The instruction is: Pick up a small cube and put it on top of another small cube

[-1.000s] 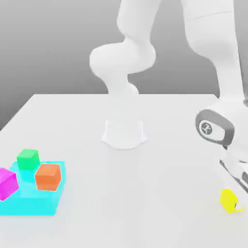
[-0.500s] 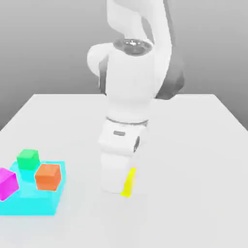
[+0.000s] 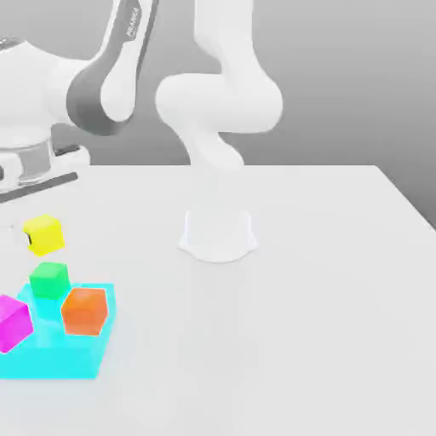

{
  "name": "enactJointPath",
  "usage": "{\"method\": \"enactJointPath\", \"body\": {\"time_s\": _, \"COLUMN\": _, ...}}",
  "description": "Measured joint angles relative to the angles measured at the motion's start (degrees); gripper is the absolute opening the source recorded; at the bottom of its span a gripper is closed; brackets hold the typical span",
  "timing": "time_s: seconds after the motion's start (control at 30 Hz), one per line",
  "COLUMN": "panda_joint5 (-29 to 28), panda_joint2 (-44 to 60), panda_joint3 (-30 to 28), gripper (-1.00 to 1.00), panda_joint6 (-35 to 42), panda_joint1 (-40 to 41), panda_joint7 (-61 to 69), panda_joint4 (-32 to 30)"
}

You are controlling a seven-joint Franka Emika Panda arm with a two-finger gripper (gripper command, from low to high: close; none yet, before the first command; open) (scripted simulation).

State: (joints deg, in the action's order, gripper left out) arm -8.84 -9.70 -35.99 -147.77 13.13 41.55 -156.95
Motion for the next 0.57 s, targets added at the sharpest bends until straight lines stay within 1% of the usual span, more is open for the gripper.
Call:
{"method": "enactJointPath", "body": {"time_s": 0.07, "panda_joint5": 1.6, "panda_joint2": 3.0, "panda_joint3": -0.5, "gripper": -1.0, "panda_joint6": -3.6, "panda_joint1": -0.4, "panda_joint7": 1.3, "panda_joint4": -0.6}}
{"method": "enactJointPath", "body": {"time_s": 0.1, "panda_joint5": 1.9, "panda_joint2": 4.0, "panda_joint3": -0.7, "gripper": 1.0, "panda_joint6": -4.8, "panda_joint1": -0.5, "panda_joint7": 1.6, "panda_joint4": -0.7}}
{"method": "enactJointPath", "body": {"time_s": 0.33, "panda_joint5": 2.1, "panda_joint2": 4.0, "panda_joint3": -0.7, "gripper": 1.0, "panda_joint6": -4.8, "panda_joint1": -0.5, "panda_joint7": 1.6, "panda_joint4": -0.7}}
{"method": "enactJointPath", "body": {"time_s": 0.43, "panda_joint5": 0.3, "panda_joint2": 0.3, "panda_joint3": 0.3, "gripper": 1.0, "panda_joint6": -0.4, "panda_joint1": 0.3, "panda_joint7": 0.3, "panda_joint4": -0.1}}
{"method": "enactJointPath", "body": {"time_s": 0.57, "panda_joint5": -4.5, "panda_joint2": -6.3, "panda_joint3": 2.6, "gripper": 1.0, "panda_joint6": 6.4, "panda_joint1": 3.1, "panda_joint7": -3.3, "panda_joint4": 1.0}}
